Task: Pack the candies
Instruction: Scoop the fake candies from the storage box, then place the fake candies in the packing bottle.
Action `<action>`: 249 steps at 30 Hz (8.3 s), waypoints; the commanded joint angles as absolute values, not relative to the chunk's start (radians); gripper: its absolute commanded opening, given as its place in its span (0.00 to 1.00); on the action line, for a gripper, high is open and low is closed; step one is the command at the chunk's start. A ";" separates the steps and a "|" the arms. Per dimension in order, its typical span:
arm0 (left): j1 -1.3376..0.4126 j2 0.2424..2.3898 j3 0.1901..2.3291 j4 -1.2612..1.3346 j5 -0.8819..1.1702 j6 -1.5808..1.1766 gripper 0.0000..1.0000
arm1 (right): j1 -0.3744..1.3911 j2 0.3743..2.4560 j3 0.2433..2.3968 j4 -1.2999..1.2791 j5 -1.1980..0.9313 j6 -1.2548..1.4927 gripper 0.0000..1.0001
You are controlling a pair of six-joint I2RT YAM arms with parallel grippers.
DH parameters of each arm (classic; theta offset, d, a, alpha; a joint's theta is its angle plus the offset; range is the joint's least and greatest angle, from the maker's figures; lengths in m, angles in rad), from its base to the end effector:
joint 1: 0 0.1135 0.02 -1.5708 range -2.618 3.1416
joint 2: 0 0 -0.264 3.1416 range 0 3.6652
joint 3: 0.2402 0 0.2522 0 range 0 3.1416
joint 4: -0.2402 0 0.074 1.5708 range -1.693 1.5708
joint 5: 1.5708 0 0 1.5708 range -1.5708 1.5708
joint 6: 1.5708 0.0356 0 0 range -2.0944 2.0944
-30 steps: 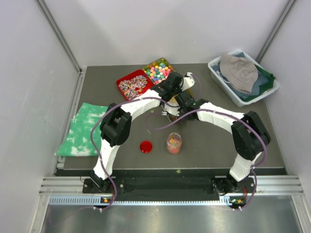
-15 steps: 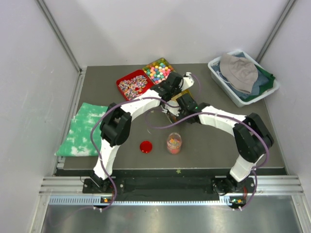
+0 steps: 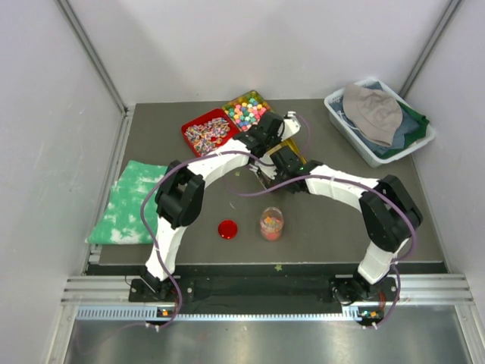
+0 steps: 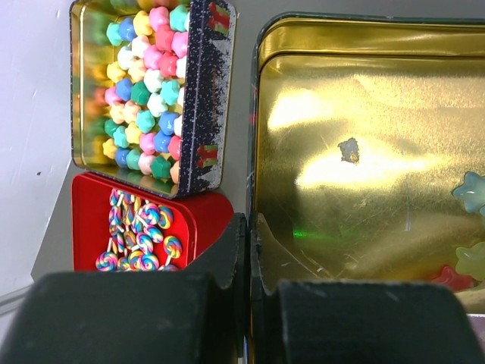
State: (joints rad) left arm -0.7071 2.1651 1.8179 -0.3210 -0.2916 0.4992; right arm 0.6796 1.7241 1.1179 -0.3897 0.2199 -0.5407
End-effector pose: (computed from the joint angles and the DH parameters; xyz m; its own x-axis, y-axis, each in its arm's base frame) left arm 0.3894 -0.3193 0.2383 -0.1978 0.7721 -0.6039 0.6212 0.5753 0.5321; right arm 0.2810 0.2170 0.1929 -0.2915 -0.8813 -0.3720 -0.7828 0.4432 -0.4368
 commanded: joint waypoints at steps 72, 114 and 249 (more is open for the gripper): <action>-0.678 2.266 1.927 -0.287 -0.143 0.342 0.00 | 0.638 1.500 0.983 -0.204 0.310 -0.555 0.00; -0.640 2.269 1.775 -0.176 0.094 0.183 0.27 | 0.664 1.574 1.055 -0.302 0.373 -0.624 0.00; -0.213 1.735 1.508 -0.525 0.249 0.175 0.99 | 0.900 1.164 1.187 -1.121 0.296 -0.916 0.00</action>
